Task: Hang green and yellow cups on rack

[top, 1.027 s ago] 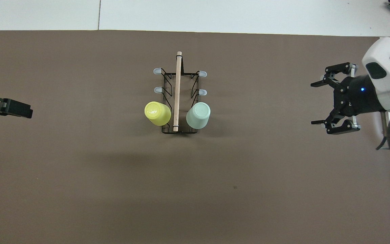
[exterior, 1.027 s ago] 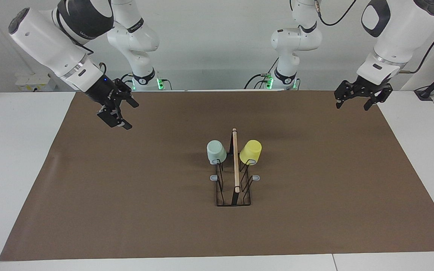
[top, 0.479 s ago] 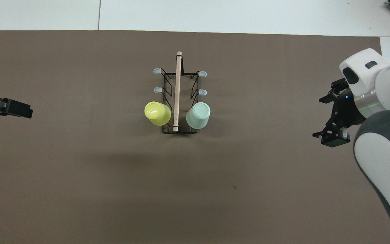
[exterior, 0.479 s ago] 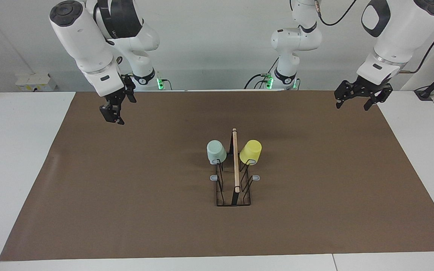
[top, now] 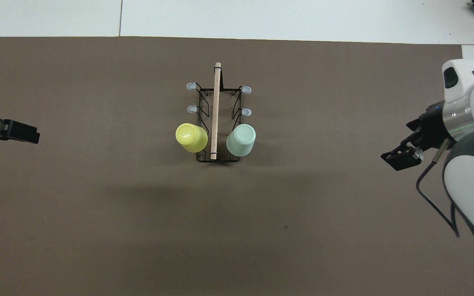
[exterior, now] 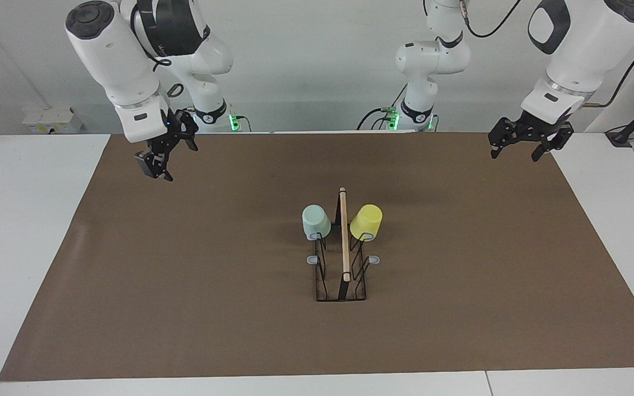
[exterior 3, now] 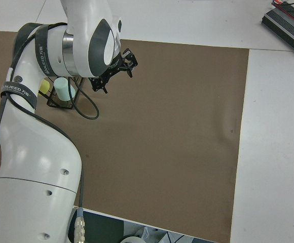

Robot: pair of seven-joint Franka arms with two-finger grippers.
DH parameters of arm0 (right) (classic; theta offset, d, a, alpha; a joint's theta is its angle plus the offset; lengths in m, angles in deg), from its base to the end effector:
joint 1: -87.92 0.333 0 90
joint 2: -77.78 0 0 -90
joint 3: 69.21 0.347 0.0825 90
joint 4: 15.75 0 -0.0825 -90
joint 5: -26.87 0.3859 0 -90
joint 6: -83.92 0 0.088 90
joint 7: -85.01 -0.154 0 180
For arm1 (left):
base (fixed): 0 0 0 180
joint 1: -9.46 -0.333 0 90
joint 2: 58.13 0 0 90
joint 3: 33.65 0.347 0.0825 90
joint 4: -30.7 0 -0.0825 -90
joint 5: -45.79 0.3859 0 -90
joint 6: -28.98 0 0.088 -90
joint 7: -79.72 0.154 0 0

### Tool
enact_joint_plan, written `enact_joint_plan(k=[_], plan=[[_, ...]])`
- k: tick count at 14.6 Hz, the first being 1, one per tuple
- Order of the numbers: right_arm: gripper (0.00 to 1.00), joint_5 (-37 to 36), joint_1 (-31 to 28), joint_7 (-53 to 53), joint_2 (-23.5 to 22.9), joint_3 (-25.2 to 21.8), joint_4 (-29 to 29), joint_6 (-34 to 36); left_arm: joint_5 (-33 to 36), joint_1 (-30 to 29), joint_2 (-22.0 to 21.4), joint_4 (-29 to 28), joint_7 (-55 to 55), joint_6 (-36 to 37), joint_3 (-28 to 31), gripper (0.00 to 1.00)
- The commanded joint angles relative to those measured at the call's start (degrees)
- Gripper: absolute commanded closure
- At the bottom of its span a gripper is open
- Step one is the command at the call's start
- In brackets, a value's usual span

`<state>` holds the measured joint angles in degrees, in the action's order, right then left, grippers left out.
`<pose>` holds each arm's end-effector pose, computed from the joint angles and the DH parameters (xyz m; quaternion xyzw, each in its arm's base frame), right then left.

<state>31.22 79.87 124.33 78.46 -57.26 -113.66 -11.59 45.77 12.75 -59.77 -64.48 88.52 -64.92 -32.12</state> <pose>0.5530 0.0493 0.5579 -0.9305 -0.3641 0.0033 0.0394 0.5515 -0.0168 0.5873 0.9958 -0.0920 0.0032 0.0004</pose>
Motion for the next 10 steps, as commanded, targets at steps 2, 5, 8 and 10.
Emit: enact_joint_plan(k=[2, 5, 8, 10], plan=[[0.0, -1.01, -3.82, -1.08, 0.54, 0.52, -0.96, -3.09, -0.69, 0.05, -1.26, -1.32, -0.01, -0.14, 0.14, 0.0], [0.0, -1.7, -2.68, -9.65, 0.9, 0.52, -1.23, -3.72, -0.69, 0.05, -1.26, -1.32, -0.01, -0.14, 0.14, 0.0], [0.0, -4.86, 1.35, -25.05, -0.15, 0.26, 1.3, -1.89, -0.69, 0.05, -1.26, -1.32, -0.01, -0.14, 0.14, 0.0], [0.0, -4.44, 2.24, -27.0, -0.69, 0.0, 2.63, -1.53, -0.69, 0.05, -1.17, -1.32, -0.01, -0.14, 0.14, 0.0]])
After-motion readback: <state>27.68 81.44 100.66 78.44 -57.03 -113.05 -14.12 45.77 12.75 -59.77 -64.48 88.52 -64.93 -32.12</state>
